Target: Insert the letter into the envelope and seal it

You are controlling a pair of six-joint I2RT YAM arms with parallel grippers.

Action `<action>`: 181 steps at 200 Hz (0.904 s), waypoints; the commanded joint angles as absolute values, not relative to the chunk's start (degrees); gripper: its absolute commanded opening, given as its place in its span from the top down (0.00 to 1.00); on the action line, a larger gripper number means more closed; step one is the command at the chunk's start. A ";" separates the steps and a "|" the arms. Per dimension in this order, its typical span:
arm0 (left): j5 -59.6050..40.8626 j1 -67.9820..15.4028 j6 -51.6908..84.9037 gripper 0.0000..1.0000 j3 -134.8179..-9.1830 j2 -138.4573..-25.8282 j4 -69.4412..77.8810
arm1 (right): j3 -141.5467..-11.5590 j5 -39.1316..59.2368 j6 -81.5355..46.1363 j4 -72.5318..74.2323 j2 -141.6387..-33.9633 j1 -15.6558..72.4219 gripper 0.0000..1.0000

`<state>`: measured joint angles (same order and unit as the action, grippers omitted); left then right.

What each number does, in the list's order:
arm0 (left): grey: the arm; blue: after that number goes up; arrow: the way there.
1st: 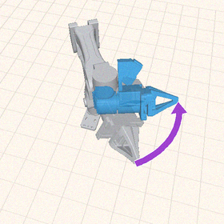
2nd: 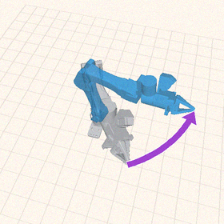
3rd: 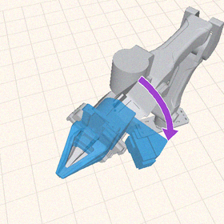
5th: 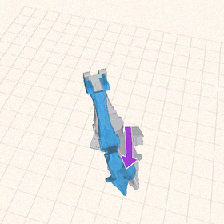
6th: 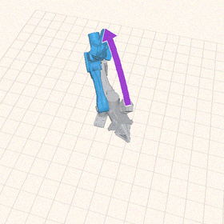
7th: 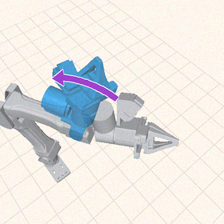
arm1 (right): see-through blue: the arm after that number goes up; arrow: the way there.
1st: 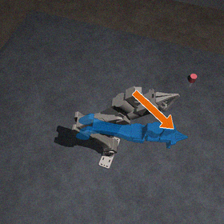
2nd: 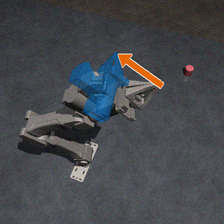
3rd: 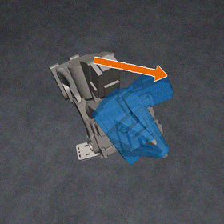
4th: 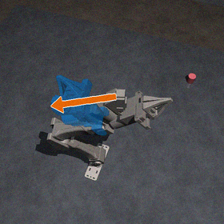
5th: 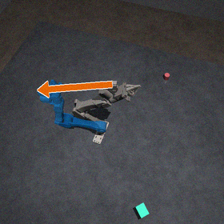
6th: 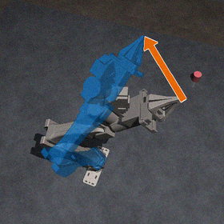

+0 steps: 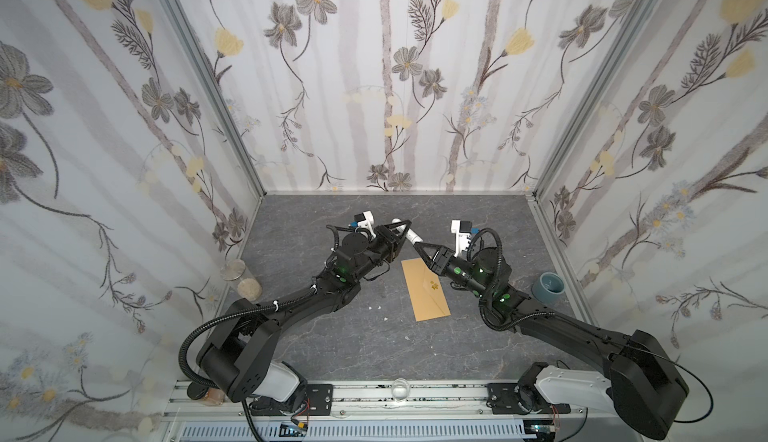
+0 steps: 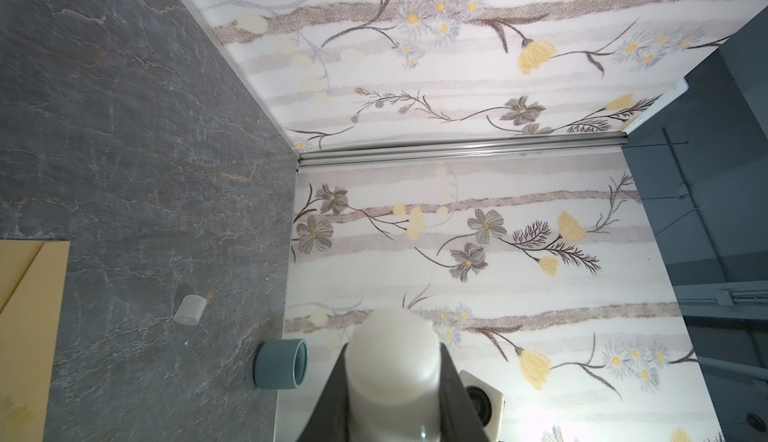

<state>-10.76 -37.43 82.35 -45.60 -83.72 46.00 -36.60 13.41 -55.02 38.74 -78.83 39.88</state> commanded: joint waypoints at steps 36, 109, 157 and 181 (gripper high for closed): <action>-11.15 -37.78 82.57 1.00 -45.14 -83.69 48.60 | -37.14 13.71 -55.43 40.66 -78.71 39.34 0.62; -11.92 -38.09 82.98 1.00 -45.35 -84.27 48.59 | -38.97 13.15 -54.28 36.77 -79.55 39.03 0.82; -13.33 -38.13 83.34 1.00 -45.58 -84.83 48.43 | -41.10 10.01 -48.99 27.63 -77.75 39.18 0.84; -14.74 -38.22 83.60 1.00 -45.92 -85.25 48.21 | -42.78 7.35 -44.63 21.30 -76.59 39.52 0.86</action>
<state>-10.76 -37.93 83.57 -45.30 -84.84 46.87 -41.06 11.27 -50.30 27.18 -77.49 39.27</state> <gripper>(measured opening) 0.224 0.196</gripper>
